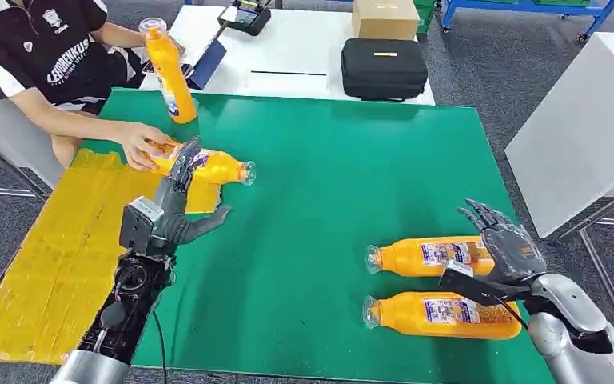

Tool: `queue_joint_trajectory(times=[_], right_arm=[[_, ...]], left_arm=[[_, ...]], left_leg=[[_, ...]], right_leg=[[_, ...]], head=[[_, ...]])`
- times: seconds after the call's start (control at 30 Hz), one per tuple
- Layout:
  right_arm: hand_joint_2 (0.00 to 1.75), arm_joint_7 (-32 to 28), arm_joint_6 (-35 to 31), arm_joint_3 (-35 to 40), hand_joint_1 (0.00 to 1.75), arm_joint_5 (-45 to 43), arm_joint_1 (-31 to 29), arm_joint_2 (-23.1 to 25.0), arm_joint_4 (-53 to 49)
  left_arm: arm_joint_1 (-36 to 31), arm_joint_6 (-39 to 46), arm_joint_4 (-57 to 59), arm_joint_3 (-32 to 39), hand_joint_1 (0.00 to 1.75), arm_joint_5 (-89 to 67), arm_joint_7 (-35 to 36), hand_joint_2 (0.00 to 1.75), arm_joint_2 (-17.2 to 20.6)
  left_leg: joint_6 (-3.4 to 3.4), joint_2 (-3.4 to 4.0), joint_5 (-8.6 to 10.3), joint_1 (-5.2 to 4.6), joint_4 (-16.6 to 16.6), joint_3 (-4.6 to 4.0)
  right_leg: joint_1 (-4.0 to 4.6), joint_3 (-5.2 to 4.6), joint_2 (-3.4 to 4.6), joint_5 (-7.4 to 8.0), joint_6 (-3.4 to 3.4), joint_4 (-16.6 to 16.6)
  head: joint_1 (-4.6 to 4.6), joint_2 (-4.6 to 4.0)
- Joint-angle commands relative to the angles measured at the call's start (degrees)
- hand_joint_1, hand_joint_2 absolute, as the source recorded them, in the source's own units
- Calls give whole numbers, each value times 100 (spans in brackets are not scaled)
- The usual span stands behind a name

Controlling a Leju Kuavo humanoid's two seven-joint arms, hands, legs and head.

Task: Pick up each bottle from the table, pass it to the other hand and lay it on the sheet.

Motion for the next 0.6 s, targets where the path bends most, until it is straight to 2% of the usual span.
queue_joint_trajectory(times=[0.03, 0.1, 0.2, 0.43, 0.53, 0.6], right_arm=[[175, 37, 66, 75, 0, 180, -600, 342, 1105], [175, 21, 40, 100, 0, 192, -669, 378, 1210], [175, 125, -162, 179, 0, 372, -843, 484, 1567], [175, 192, -359, 280, 0, 561, -1128, 588, 2046], [175, 140, -383, 378, 0, 611, -1360, 677, 2434], [175, 114, -369, 438, 0, 628, -1469, 714, 2612]], left_arm=[[-415, -10, 752, 302, 0, -7, 29, 175, -101], [-419, -4, 779, 299, 0, -7, 24, 175, -96], [-384, 33, 843, 302, 0, -9, 25, 175, -110], [-360, 71, 907, 349, 0, 21, 19, 175, -137], [-384, 61, 964, 359, 0, 34, 18, 175, -170], [-398, 49, 997, 359, 0, 41, 10, 175, -183]], left_leg=[[-14, 20, -15, 7, -5, 39], [-11, 15, -9, 7, -4, 26], [-16, 26, -18, 9, -8, 52], [-10, 14, -8, 7, -5, 22], [-16, 27, -18, 7, -6, 47], [-9, 17, -7, 8, -4, 18]], right_leg=[[10, 37, 10, -7, -14, -10], [9, 25, 8, -3, -10, -10], [12, 49, 15, -8, -16, -16], [8, 23, 8, -2, -9, -10], [9, 44, 16, -8, -16, -11], [9, 19, 12, 1, -8, -10]], head=[[-4, 0], [-2, 0], [-2, 0], [0, 0], [-2, 0], [0, 0]])
